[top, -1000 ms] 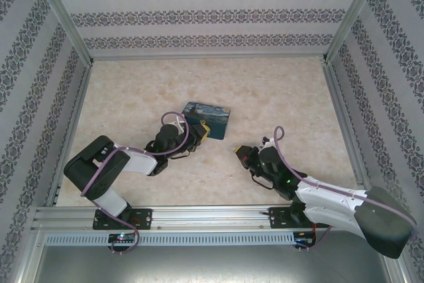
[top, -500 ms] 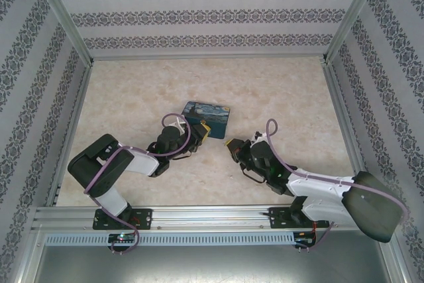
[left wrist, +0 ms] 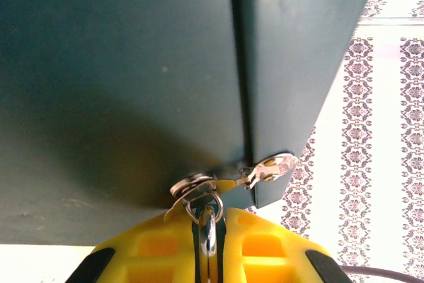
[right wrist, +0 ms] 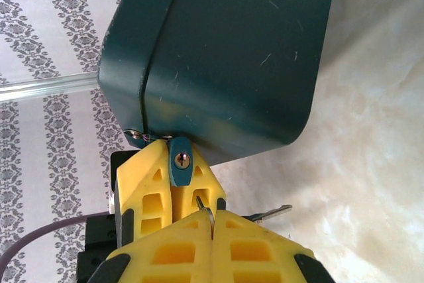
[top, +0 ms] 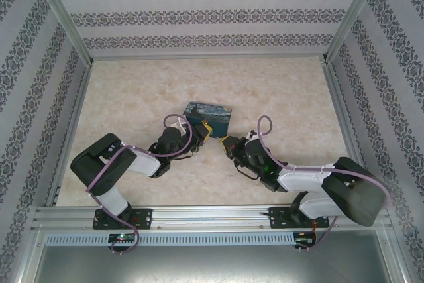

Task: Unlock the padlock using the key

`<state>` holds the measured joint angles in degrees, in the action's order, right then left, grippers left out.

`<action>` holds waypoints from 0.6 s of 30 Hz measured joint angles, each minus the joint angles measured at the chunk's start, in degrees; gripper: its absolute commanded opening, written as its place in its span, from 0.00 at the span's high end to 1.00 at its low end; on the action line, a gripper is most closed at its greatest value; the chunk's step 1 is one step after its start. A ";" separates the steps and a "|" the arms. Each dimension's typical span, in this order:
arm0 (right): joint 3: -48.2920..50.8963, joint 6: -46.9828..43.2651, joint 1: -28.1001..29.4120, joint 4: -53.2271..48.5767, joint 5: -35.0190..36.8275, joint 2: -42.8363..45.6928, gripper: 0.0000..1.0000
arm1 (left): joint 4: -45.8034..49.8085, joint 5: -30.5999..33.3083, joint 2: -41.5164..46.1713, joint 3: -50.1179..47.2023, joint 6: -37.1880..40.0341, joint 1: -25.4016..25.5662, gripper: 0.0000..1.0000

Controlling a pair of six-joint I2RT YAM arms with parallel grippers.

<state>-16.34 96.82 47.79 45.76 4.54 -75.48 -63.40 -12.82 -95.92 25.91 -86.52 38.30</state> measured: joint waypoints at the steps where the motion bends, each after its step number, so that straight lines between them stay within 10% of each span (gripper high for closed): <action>1: -0.20 0.24 0.00 0.39 0.00 -0.37 1.00 | -0.13 0.02 0.00 -0.04 -0.11 0.00 1.00; 18: -1.79 1.46 0.00 4.28 0.81 -4.76 1.00 | -0.57 -0.02 0.00 -0.59 -0.17 0.00 1.00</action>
<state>-18.13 98.28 47.79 50.04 5.34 -80.25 -63.96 -12.84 -95.92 25.32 -86.70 38.30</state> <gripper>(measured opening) 0.064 0.112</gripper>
